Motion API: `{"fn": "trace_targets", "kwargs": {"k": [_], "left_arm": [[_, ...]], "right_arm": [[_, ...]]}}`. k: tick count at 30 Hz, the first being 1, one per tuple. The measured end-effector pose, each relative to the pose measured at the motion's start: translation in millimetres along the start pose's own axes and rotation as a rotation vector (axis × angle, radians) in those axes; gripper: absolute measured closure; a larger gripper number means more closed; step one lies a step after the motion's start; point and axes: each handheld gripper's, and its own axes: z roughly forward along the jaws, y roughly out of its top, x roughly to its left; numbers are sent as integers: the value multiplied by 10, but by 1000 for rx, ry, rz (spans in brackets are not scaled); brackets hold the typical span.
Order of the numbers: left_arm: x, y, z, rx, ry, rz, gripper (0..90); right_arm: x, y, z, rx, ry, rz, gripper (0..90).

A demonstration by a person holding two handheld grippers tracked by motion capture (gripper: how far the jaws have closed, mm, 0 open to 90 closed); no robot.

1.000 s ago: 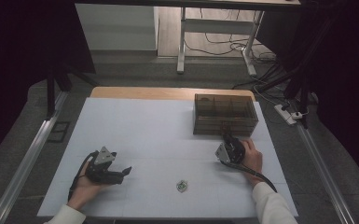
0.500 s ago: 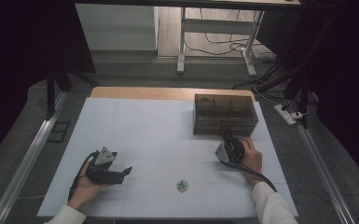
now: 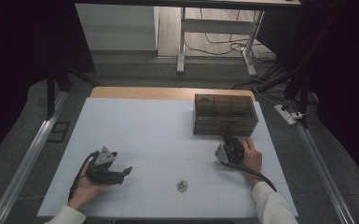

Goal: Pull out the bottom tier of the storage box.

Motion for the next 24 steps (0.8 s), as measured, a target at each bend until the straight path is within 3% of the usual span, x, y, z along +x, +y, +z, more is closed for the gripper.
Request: {"fn": "trace_targets", "kwargs": {"k": [24], "left_arm": [[2, -18, -22, -6, 12, 3, 170]], "right_arm": [[13, 3, -48, -9, -19, 1, 807]]}}
